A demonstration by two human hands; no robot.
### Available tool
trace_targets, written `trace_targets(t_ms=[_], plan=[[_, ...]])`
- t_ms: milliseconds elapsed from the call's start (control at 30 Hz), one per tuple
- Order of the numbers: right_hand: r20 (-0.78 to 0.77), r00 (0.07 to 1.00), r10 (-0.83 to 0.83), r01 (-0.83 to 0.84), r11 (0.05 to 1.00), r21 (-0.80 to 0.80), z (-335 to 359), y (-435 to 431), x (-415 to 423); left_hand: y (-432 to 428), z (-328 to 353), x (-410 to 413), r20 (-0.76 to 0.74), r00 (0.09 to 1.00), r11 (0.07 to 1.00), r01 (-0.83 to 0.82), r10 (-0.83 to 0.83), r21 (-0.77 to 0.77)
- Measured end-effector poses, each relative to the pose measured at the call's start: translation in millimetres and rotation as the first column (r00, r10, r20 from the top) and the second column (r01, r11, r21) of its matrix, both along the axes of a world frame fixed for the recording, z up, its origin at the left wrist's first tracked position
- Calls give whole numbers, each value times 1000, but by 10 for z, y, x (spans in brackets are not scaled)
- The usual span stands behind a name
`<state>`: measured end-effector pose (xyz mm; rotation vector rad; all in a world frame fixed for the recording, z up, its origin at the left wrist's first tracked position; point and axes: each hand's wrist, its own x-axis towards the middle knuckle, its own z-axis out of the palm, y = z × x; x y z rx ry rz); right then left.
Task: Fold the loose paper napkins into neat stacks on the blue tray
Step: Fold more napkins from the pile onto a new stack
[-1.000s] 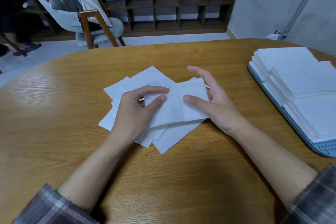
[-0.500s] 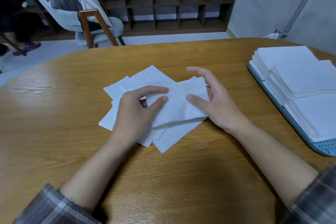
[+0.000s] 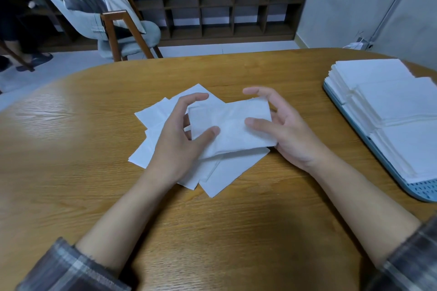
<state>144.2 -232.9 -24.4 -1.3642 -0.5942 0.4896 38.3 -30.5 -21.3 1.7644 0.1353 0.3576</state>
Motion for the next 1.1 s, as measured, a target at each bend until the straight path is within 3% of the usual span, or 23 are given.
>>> trace_targets(t_ms=[133,233,300,367,433,633,700,733,800,867,933,1000,1033,1100], plan=[[139,990,0,24,985,-170,-5,-40,11,6,-71,14,16,1000,994,-26,25,109],[204,968,-144,188,959,-212,-45,-32,45,12,-107,6,157,986,892,-119,55,436],[241,939,-244,295,933,-206,-60,-44,98,33,-123,4,195,981,807,-105,-13,581],[254,920,-299,350,918,-187,-63,-63,119,17,-151,0,74,986,768,68,-149,637],[260,912,-317,369,912,-181,-53,-68,107,-23,-205,-5,-41,972,672,190,-232,716],[277,906,-319,380,901,-209,-28,-48,73,-119,-211,-7,-20,966,615,181,-259,768],[282,906,-314,378,902,-208,-36,-55,92,-147,-146,-47,-18,966,643,186,-258,743],[285,907,-309,375,903,-212,-40,-55,93,-147,-104,-70,-20,969,704,194,-247,683],[305,905,-296,370,902,-222,-32,-63,88,-132,-14,-98,-33,976,861,204,-214,466],[335,901,-276,365,900,-239,-37,-63,98,-106,47,-94,-30,983,957,183,-181,225],[272,926,-261,318,928,-193,-42,-61,114,-65,60,-48,-21,988,985,152,-150,85],[63,979,-192,198,976,-96,-31,-66,104,-39,45,-3,-23,995,994,102,-102,34],[42,991,-130,133,988,-81,-38,-65,89,-26,34,9,-27,997,997,67,-66,23],[155,985,-73,95,986,-135,-58,-42,36,-20,37,11,-21,1000,999,13,-13,30]])
